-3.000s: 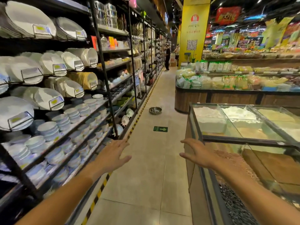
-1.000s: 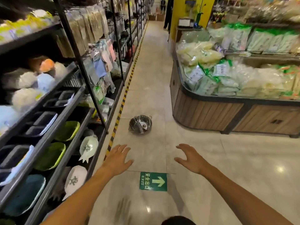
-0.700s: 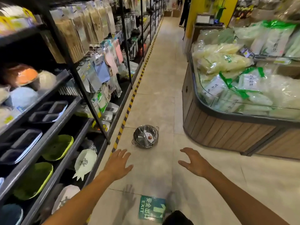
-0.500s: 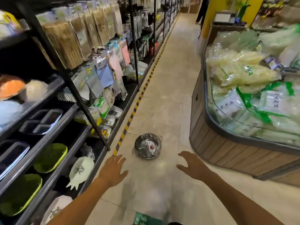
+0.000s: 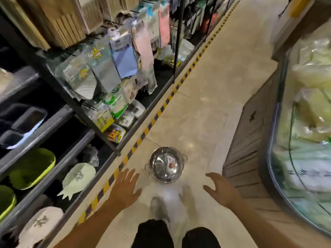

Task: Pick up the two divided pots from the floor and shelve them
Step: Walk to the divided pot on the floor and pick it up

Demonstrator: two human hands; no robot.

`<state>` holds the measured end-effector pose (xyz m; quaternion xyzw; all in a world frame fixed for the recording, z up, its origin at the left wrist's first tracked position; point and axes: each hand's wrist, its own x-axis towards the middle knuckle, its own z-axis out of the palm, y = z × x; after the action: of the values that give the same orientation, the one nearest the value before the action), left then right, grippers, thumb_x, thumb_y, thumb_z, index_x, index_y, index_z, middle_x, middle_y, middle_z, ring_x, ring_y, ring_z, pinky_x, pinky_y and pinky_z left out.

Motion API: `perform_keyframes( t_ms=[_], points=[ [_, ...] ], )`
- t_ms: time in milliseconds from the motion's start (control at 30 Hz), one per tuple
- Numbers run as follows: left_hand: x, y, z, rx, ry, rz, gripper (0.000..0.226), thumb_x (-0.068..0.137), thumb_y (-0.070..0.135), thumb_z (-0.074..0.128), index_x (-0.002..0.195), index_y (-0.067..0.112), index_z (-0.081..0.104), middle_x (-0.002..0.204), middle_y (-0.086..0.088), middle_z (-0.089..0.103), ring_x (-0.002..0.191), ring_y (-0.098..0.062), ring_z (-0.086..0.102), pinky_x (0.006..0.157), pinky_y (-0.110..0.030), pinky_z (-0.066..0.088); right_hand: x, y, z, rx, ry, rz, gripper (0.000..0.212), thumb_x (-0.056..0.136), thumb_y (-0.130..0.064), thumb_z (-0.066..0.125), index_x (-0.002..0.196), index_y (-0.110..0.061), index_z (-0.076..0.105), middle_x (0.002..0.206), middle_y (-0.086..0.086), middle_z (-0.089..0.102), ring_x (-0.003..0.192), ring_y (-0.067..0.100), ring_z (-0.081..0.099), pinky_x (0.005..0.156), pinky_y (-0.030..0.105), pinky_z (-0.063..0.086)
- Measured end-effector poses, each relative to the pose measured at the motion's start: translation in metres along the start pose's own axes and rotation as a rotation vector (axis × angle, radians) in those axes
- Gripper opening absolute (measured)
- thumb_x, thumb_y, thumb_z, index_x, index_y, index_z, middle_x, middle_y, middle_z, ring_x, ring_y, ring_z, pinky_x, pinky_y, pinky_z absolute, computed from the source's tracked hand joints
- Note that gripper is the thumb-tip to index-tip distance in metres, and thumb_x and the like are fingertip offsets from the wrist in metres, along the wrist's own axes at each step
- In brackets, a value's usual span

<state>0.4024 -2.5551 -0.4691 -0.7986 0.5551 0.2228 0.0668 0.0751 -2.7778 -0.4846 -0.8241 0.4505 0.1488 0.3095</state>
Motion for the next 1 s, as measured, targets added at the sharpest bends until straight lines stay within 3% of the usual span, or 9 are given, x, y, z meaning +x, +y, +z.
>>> perform_keyframes(
  t_ms=[67,233,333,467,567,700,867,1000],
  points=[
    [0.031,-0.002,0.012,-0.049,-0.074,-0.052,0.094,0.092,0.062,-0.002,0.121,0.008,0.069,0.129,-0.016,0.064,0.120,-0.041,0.059,0.097,-0.056,0.048,0.040,0.017,0.006,0.000,-0.027,0.004,0.061,0.095,-0.047,0.057,0.147,-0.018,0.044,0.150,0.001,0.047,0.135,0.019,0.044,0.112,0.030,0.034],
    [0.112,-0.003,0.083,-0.204,-0.078,-0.186,0.103,0.084,0.072,-0.007,0.136,0.008,0.056,0.146,-0.015,0.049,0.135,-0.038,0.046,0.111,-0.049,0.035,0.139,0.068,0.049,-0.021,-0.111,0.030,0.059,0.096,-0.044,0.057,0.149,-0.022,0.042,0.151,-0.002,0.045,0.136,0.020,0.042,0.109,0.027,0.032],
    [0.166,-0.007,0.151,-0.250,-0.079,-0.241,0.091,0.090,0.070,0.006,0.135,0.008,0.056,0.144,-0.013,0.052,0.132,-0.038,0.049,0.107,-0.048,0.040,0.207,0.108,0.098,-0.045,-0.168,0.034,0.061,0.095,-0.040,0.060,0.149,-0.021,0.041,0.151,-0.001,0.045,0.136,0.021,0.042,0.108,0.028,0.033],
    [0.235,-0.015,0.267,-0.294,-0.066,-0.327,0.076,0.086,0.061,0.029,0.145,0.015,0.043,0.153,-0.009,0.040,0.140,-0.032,0.037,0.113,-0.043,0.033,0.304,0.163,0.176,-0.073,-0.219,-0.020,0.064,0.095,-0.038,0.061,0.151,-0.019,0.037,0.153,0.001,0.042,0.136,0.023,0.041,0.106,0.026,0.032],
    [0.281,-0.021,0.349,-0.320,-0.076,-0.362,0.072,0.088,0.055,0.038,0.147,0.014,0.039,0.155,-0.010,0.036,0.141,-0.032,0.035,0.113,-0.045,0.034,0.374,0.196,0.230,-0.060,-0.252,-0.040,0.067,0.096,-0.041,0.058,0.153,-0.019,0.033,0.156,0.003,0.037,0.140,0.024,0.036,0.111,0.033,0.032],
    [0.349,-0.038,0.446,-0.373,-0.091,-0.428,0.073,0.090,0.043,0.060,0.150,0.013,0.032,0.159,-0.009,0.026,0.144,-0.031,0.027,0.115,-0.042,0.029,0.460,0.220,0.296,0.010,-0.205,-0.053,0.074,0.092,-0.042,0.062,0.154,-0.014,0.032,0.156,0.009,0.036,0.140,0.030,0.038,0.112,0.044,0.038],
    [0.428,-0.068,0.532,-0.470,0.075,-0.534,0.100,0.082,0.045,0.069,0.155,0.020,0.006,0.165,-0.005,0.002,0.149,-0.032,0.014,0.112,-0.045,0.031,0.543,0.222,0.362,0.188,-0.056,0.016,0.100,0.081,-0.056,0.063,0.158,-0.017,0.013,0.164,0.007,0.015,0.148,0.030,0.025,0.113,0.046,0.034],
    [0.473,-0.081,0.566,-0.646,0.213,-0.655,0.104,0.077,0.055,0.068,0.153,0.025,0.004,0.161,-0.007,0.009,0.146,-0.032,0.021,0.103,-0.042,0.040,0.582,0.222,0.392,0.251,0.004,0.092,0.111,0.077,-0.055,0.068,0.160,-0.020,0.003,0.167,0.004,0.007,0.148,0.033,0.026,0.109,0.043,0.037]
  ],
)
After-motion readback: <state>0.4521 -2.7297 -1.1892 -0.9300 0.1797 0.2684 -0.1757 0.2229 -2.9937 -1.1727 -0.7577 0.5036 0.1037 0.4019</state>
